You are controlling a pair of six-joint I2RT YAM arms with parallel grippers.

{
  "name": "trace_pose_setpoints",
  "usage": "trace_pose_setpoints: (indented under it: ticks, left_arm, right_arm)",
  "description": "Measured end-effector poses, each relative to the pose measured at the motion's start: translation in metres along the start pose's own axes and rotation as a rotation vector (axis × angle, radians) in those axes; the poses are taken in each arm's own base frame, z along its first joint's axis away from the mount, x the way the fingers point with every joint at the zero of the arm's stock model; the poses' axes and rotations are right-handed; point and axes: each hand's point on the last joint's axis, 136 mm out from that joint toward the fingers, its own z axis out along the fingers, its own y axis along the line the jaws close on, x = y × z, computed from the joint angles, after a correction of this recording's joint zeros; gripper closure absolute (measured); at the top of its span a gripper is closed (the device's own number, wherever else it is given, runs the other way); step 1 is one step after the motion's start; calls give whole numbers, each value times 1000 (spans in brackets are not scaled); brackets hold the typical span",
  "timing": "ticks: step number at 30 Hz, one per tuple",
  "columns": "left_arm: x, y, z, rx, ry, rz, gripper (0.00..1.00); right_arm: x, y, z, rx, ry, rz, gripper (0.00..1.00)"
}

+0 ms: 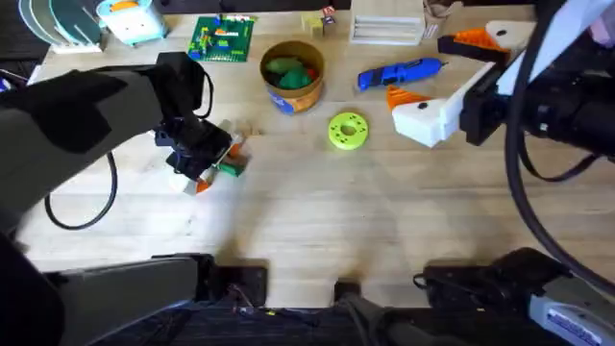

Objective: Pick up the gripper from the table and insert it into the empty holder that is missing its gripper. Then pick up a screw, insert it into the mounting hole, and use the screwdriver to tighten it. Finally, clean up the table by picking up the vegetable and placing it into the bucket.

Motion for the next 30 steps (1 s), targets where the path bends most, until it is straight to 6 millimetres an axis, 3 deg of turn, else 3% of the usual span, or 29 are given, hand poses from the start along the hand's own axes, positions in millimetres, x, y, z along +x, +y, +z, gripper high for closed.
trace_pose_setpoints:
  ticks: [2, 3, 7, 8, 15, 18, 21, 27, 30]
  left_arm:
    - [0, -2, 0, 3, 3, -1, 208]
    - [0, -2, 0, 7, 2, -3, 296]
    - [-1, -5, 0, 16, 6, -5, 881]
    - [0, -5, -1, 13, 7, -1, 960]
    - [4, 0, -3, -19, 38, 7, 981]
    - [-3, -11, -18, -3, 32, 48, 981]
    - [-23, -39, -51, 76, -24, 96, 981]
    - [-63, -109, -136, 335, -196, 203, 982]
    - [-68, -153, -173, 509, -297, 323, 982]
  right_arm:
    - [0, 0, 0, 0, 0, 0, 10]
    - [0, 0, 0, 0, 0, 0, 10]
    - [0, 0, 0, 0, 1, 0, 10]
    - [0, 0, 0, 0, 1, 0, 10]
    - [1, 0, 0, -1, 3, 1, 10]
    - [1, 0, 0, -1, 2, 1, 10]
    - [0, 0, 0, 0, 2, 0, 10]
    - [0, 0, 0, 0, 0, 0, 10]
    - [-2, 0, 0, 2, -7, -2, 10]
